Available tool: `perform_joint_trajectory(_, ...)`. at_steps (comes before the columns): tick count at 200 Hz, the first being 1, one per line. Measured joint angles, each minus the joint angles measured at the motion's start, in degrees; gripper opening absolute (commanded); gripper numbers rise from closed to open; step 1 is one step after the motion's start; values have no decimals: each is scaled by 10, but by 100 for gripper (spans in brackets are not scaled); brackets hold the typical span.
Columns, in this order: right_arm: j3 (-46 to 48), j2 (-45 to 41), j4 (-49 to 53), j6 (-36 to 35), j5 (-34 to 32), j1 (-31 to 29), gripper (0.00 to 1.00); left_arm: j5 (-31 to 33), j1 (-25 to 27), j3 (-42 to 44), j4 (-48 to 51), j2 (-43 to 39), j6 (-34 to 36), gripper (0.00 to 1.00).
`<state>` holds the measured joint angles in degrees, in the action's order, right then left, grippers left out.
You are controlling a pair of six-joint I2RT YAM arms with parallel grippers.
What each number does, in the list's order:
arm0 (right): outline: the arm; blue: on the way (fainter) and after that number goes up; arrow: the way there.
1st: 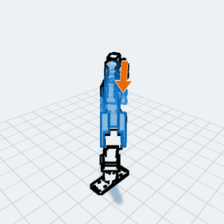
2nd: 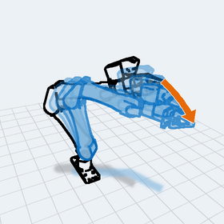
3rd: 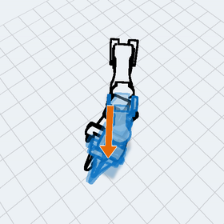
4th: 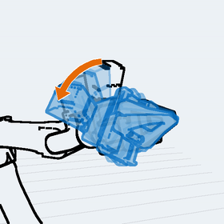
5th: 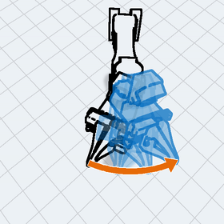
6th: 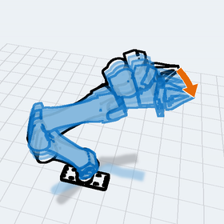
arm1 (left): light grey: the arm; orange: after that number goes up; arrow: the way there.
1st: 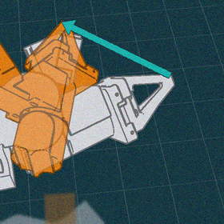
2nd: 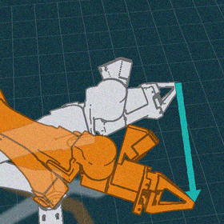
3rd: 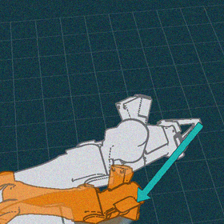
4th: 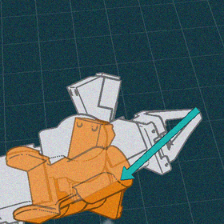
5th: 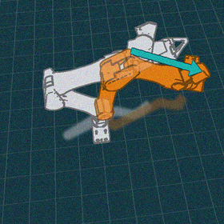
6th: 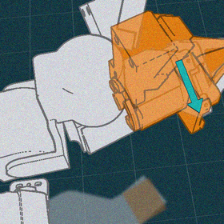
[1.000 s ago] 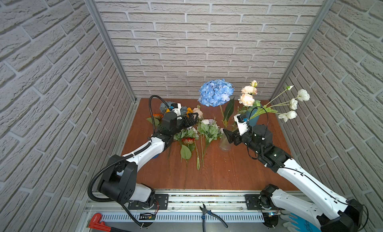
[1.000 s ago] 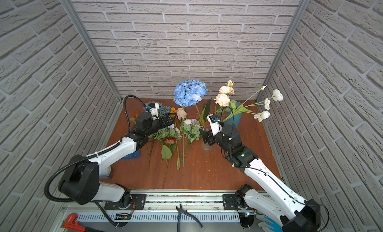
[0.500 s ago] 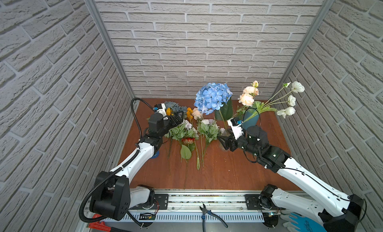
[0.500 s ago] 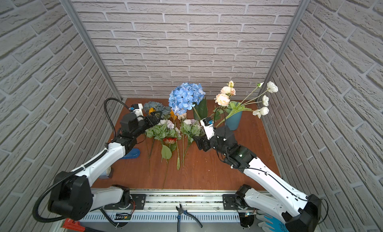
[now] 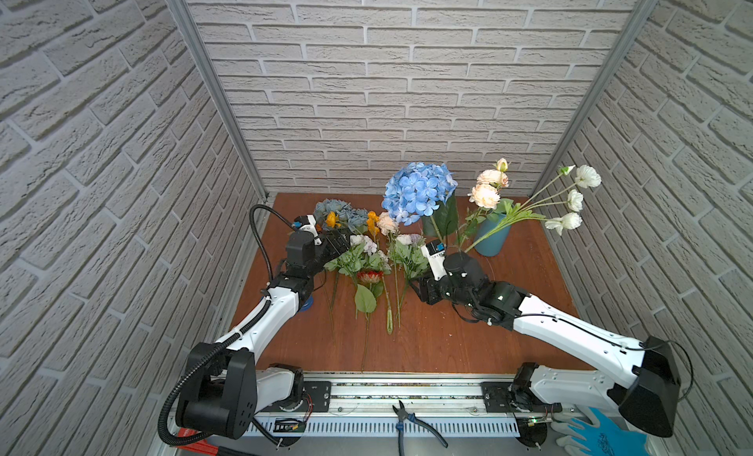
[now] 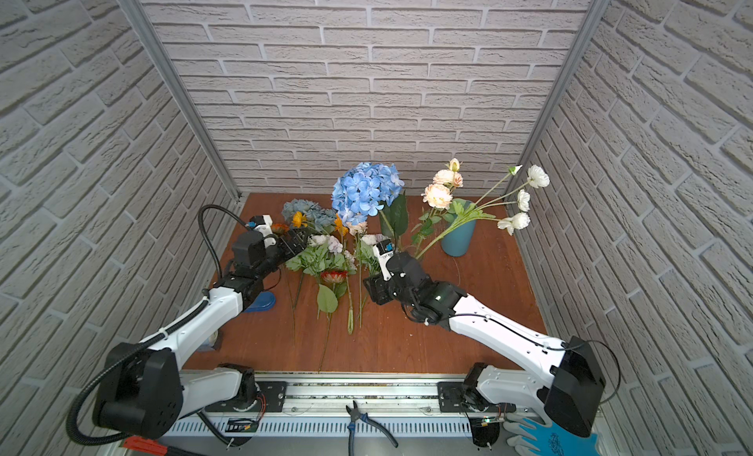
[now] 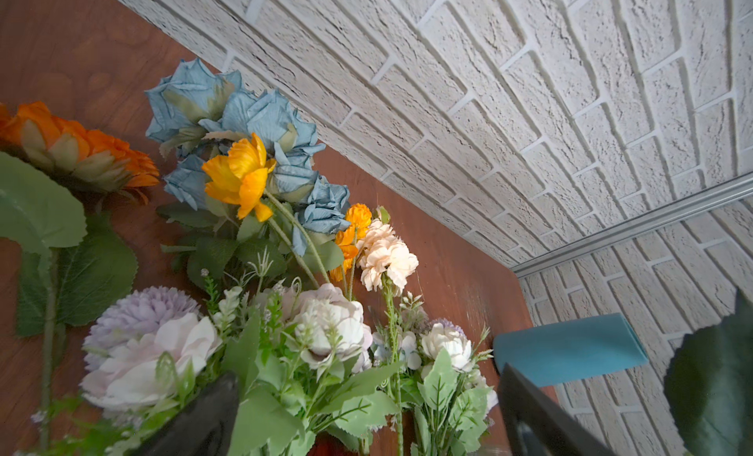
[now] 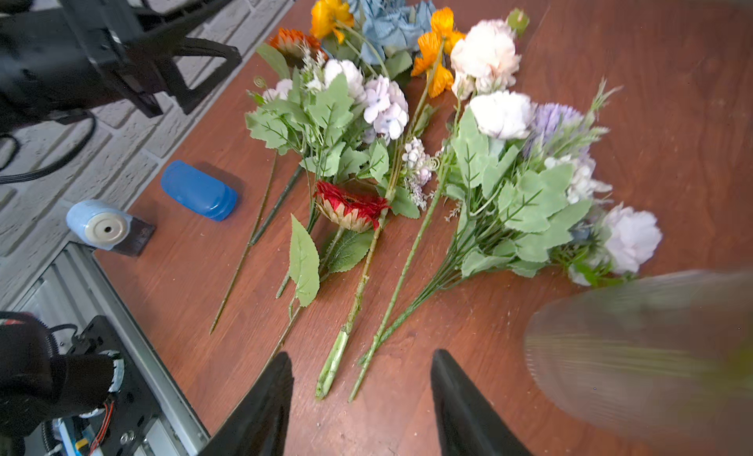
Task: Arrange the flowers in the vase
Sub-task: 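Draw the right gripper back and lower it to the flower pile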
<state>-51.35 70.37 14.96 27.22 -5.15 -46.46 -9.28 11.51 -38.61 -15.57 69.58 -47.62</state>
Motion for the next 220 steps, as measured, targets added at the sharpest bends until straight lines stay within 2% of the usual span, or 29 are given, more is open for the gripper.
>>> perform_joint_trajectory(31,-44,111,8,42,-54,-34,55,0,-4,10,0,0,1,98)
perform_joint_trajectory(56,-125,206,26,61,-94,-44,46,-1,-14,23,2,-11,1,98)
perform_joint_trajectory(85,-216,299,62,82,-151,-46,41,-2,-39,51,2,-35,0,98)
perform_joint_trajectory(114,-266,370,87,86,-185,-45,35,-2,-58,73,2,-46,-2,98)
perform_joint_trajectory(173,-319,465,128,105,-201,-34,28,-12,-72,85,-9,-46,-7,98)
perform_joint_trajectory(220,-321,482,142,120,-207,-23,28,-17,-74,89,-22,-44,-15,98)
